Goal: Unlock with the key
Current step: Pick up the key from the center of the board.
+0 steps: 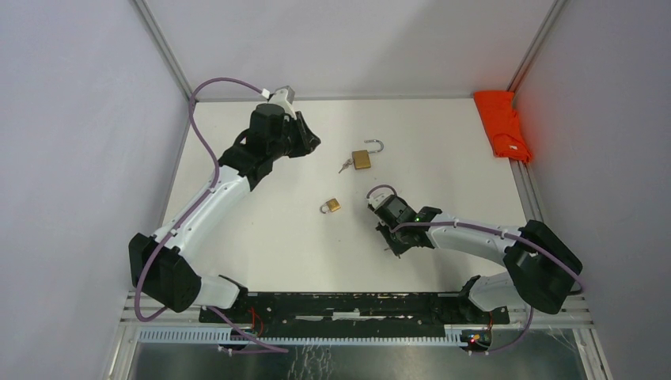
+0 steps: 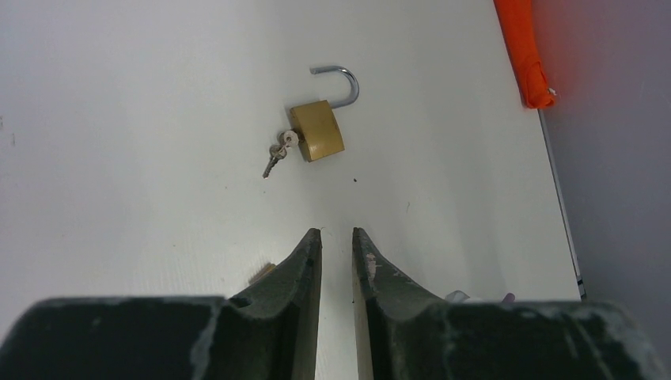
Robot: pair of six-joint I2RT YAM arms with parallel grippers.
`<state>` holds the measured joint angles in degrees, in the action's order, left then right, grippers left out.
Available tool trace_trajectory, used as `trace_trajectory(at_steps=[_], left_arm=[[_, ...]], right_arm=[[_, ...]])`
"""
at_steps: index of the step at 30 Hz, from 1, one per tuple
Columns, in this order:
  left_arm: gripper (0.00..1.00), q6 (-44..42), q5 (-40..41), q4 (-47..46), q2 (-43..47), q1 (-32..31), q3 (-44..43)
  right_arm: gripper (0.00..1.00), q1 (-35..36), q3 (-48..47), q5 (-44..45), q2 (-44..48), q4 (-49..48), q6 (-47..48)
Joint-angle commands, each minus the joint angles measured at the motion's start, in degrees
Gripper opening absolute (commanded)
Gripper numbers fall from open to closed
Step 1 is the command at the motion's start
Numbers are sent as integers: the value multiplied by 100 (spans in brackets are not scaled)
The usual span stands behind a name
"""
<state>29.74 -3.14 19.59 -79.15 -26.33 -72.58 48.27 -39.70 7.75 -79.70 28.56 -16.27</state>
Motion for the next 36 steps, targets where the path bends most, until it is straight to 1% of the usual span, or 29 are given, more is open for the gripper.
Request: trace_trajectory(at_steps=[1,2,4,6,8,9,11,13,15,20,22,24,26,29,33,36], left_arm=[[26,6,-114,-165,-32,20,67],[26,-16,-121,-166,-30,13,68],[22,-64,-220,-185,-41,15,68],[19,-107,-481,-299,-55,27,116],[16,-187,-1043,-526,-95,30,197],[14,-247,-1536,-677,-139,43,241],[9,-262,-2206,-903,-274,46,270],[5,-169,-2810,-1158,-406,46,305],[2,39,-3235,-1557,-519,49,420],[2,597,-4426,-2725,-732,42,744],[7,792,-4718,-2976,-754,42,783],[15,937,-4920,-3247,-720,47,886],[18,1097,-5141,-3505,-756,44,956],[18,1443,-5427,-4099,-901,46,1093],[14,2211,-5820,-5257,-1126,40,1286],[17,2490,-5951,-5713,-1215,31,1316]], right_arm=[[0,24,-25,170,-91,-195,7],[0,27,-80,205,-91,-149,17],[0,24,-232,278,-9,-46,22],[0,25,-383,314,156,48,106],[0,24,-602,373,361,195,245],[0,24,-735,451,499,285,309],[0,26,-1017,609,700,484,459],[0,25,-1336,769,848,670,612],[0,25,-1605,848,969,790,754],[0,23,-2072,1289,1184,967,921],[0,24,-2178,1455,1277,896,956],[0,21,-2333,1556,1302,843,981],[0,19,-2549,1617,1244,831,1009],[0,12,-2839,1700,1164,738,1075],[0,-1,-3197,1740,1006,579,1198],[0,-2,-3516,1747,914,524,1317]])
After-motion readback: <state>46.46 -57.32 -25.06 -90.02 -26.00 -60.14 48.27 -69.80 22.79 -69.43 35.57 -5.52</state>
